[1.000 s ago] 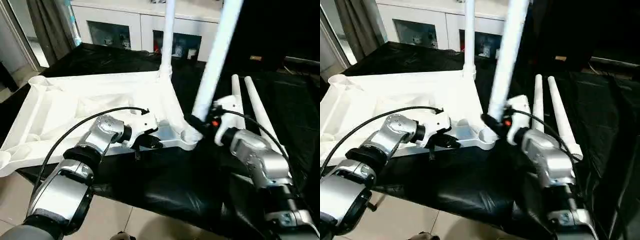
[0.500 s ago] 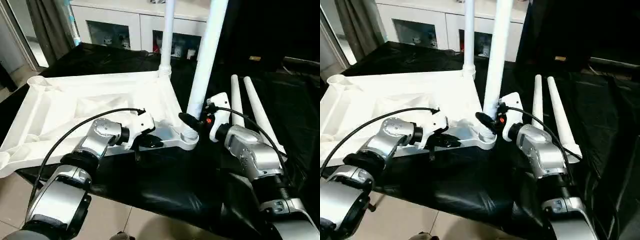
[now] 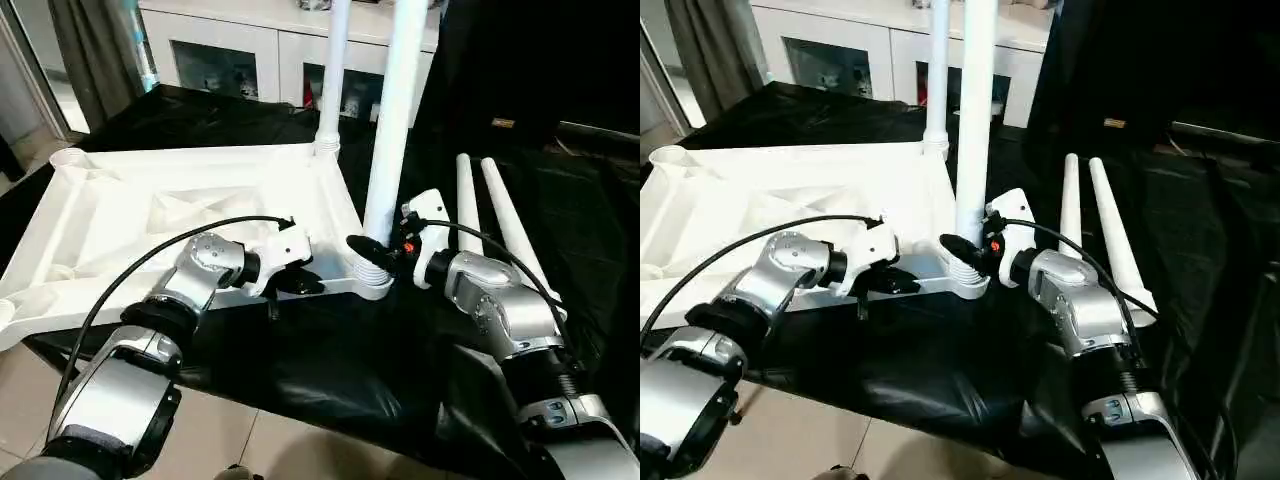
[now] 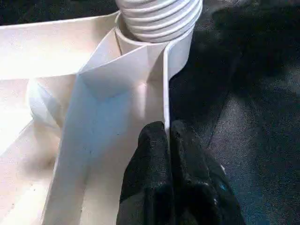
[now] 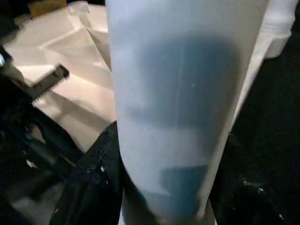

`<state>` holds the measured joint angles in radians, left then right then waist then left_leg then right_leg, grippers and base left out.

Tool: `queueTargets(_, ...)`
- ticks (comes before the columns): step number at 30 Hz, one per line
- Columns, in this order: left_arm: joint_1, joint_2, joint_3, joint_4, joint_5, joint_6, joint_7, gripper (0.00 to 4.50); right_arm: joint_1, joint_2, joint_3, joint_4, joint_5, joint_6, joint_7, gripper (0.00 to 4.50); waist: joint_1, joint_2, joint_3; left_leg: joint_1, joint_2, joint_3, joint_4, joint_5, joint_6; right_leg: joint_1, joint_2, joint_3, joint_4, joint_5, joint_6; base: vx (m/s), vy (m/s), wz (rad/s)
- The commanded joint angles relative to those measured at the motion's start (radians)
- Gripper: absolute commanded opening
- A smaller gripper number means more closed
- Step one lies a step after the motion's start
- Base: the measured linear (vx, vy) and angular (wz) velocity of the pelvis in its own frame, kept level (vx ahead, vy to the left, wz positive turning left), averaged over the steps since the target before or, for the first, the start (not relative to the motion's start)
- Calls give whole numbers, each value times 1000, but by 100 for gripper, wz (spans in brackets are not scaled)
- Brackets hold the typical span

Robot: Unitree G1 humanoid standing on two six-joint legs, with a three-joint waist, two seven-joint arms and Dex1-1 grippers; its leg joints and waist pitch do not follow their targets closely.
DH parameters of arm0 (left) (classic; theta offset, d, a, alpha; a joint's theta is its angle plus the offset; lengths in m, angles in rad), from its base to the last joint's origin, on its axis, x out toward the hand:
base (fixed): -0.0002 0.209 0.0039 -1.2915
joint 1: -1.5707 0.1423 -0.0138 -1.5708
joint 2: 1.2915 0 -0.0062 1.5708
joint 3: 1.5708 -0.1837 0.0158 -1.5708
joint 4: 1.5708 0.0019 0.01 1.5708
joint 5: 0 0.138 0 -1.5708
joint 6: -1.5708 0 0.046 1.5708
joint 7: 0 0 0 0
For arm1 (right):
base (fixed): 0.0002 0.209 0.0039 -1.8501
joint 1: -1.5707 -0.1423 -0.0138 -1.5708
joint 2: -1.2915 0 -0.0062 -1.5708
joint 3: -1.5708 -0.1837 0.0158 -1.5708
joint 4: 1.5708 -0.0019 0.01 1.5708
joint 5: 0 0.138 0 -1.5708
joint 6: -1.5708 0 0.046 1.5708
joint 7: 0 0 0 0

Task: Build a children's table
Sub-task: Insert table leg to table base

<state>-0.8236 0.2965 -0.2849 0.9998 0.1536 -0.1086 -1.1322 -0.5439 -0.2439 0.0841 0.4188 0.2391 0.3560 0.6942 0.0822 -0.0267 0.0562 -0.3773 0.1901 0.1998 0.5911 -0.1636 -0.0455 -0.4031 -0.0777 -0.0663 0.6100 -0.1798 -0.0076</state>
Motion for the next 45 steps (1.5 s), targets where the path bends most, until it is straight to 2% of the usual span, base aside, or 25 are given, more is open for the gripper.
queueTargets(1,10,19,-41,40,56,38,-14,0,-1,-5,2,11,-5,5,-1,191,0,0,-62,23,46,-31,-79,-316,-25,37,-83,49,-93,-382,-162,0,0,0)
queueTargets(4,0,16,-40,47,61,42,5,0,0,-4,-10,10,-5,0,-10,191,-1,0,-61,27,46,-30,-79,-322,-25,35,-82,50,-92,-360,-173,0,0,0)
queueTargets(5,-2,14,-39,48,62,41,12,0,0,-4,-15,11,-4,-2,-13,191,0,5,-61,28,46,-30,-78,-326,-25,35,-82,50,-92,-356,-179,0,0,0)
queueTargets(6,-6,10,-35,49,59,43,16,0,-2,-2,-22,13,-3,-5,-18,191,0,2,-61,29,45,-29,-78,-327,-25,35,-81,50,-93,-354,-180,0,0,0)
queueTargets(9,-10,6,-32,49,48,39,9,0,-8,3,-37,24,4,-11,-22,191,1,2,-60,30,46,-29,-78,-337,-25,34,-82,50,-95,-369,-181,0,0,0)
queueTargets(11,-11,8,-36,48,44,31,0,0,-13,6,-39,36,6,-12,-23,191,1,13,-61,32,46,-32,-80,-357,-34,34,-81,49,-95,-369,-182,0,0,0)
queueTargets(17,-11,13,-45,42,40,10,-43,0,-28,12,-17,84,-6,-12,-5,191,0,13,-63,31,46,-30,-80,-354,-38,36,-79,50,-90,-317,-204,0,0,0)
queueTargets(18,-8,14,-52,29,37,0,-75,0,-36,18,-17,102,-4,-15,-3,191,2,18,-63,31,47,-30,-80,-348,-38,37,-80,50,-88,-300,-209,0,0,0)
queueTargets(21,-7,14,-60,6,33,-9,-111,0,-51,30,-30,135,3,-22,0,191,-1,16,-65,26,47,-31,-82,-330,-36,43,-78,49,-82,-256,-219,0,0,0)
queueTargets(24,-11,16,-63,-3,34,-16,-117,0,-54,34,-40,147,10,-23,4,191,0,17,-66,29,47,-27,-80,-322,-32,42,-78,50,-80,-235,-232,0,0,0)
queueTargets(25,-12,18,-63,-8,34,-14,-120,0,-52,34,-40,147,11,-23,5,191,4,27,-65,30,47,-29,-80,-326,-34,42,-79,50,-80,-236,-234,0,0,0)
queueTargets(26,-12,18,-63,-8,34,-14,-120,0,-52,34,-40,147,11,-23,5,191,2,21,-64,30,47,-28,-81,-334,-35,43,-77,49,-82,-244,-232,0,0,0)
queueTargets(28,-17,27,-67,-24,38,-13,-127,0,-47,34,-46,149,18,-22,12,191,4,21,-64,30,47,-28,-81,-332,-34,43,-79,50,-82,-250,-233,0,0,0)
queueTargets(29,-19,33,-68,-34,40,-6,-134,0,-41,34,-50,146,26,-20,19,191,5,29,-62,30,48,-28,-83,-346,-38,42,-78,49,-84,-262,-231,0,0,0)
queueTargets(31,-21,45,-70,-51,46,3,-138,0,-25,34,-66,140,42,-18,29,191,6,29,-62,30,48,-29,-83,-353,-39,43,-79,50,-84,-266,-231,0,0,0)
queueTargets(32,-21,52,-69,-60,45,8,-144,0,-8,32,-73,132,51,-20,40,191,7,41,-60,32,50,-30,-84,-362,-42,41,-78,50,-85,-262,-234,0,0,0)
queueTargets(33,-21,54,-68,-63,44,9,-146,0,-2,32,-75,129,54,-21,44,191,7,35,-60,31,48,-29,-83,-361,-41,43,-76,49,-83,-252,-237,0,0,0)
queueTargets(34,-21,55,-68,-63,43,10,-146,0,0,32,-77,128,55,-21,44,191,8,35,-60,31,48,-29,-83,-357,-38,43,-76,49,-83,-250,-239,0,0,0)
queueTargets(35,-21,56,-68,-65,42,12,-147,0,8,32,-84,124,59,-23,45,191,9,39,-60,29,48,-28,-83,-351,-36,43,-77,49,-83,-252,-240,0,0,0)
queueTargets(36,-20,60,-64,-69,38,13,-140,0,34,34,-106,117,78,-31,48,191,10,50,-61,30,48,-29,-82,-353,-38,44,-78,50,-83,-245,-241,0,0,0)
queueTargets(38,-17,62,-60,-68,34,18,-137,0,53,37,-123,124,87,-47,43,191,11,47,-62,30,47,-29,-82,-353,-35,45,-78,49,-84,-238,-244,0,0,0)
queueTargets(39,-13,65,-61,-72,33,18,-138,0,64,38,-127,128,92,-58,42,191,10,53,-61,29,46,-29,-82,-359,-34,45,-77,47,-86,-247,-245,0,0,0)
queueTargets(40,-10,68,-62,-75,32,21,-137,0,75,41,-136,132,97,-69,38,191,10,51,-62,29,45,-28,-82,-357,-32,45,-76,47,-86,-248,-245,0,0,0)
queueTargets(45,0,72,-60,-94,30,38,-128,0,111,49,-150,134,112,-91,45,191,13,62,-64,26,46,-28,-80,-334,-21,46,-78,47,-86,-255,-245,0,0,0)
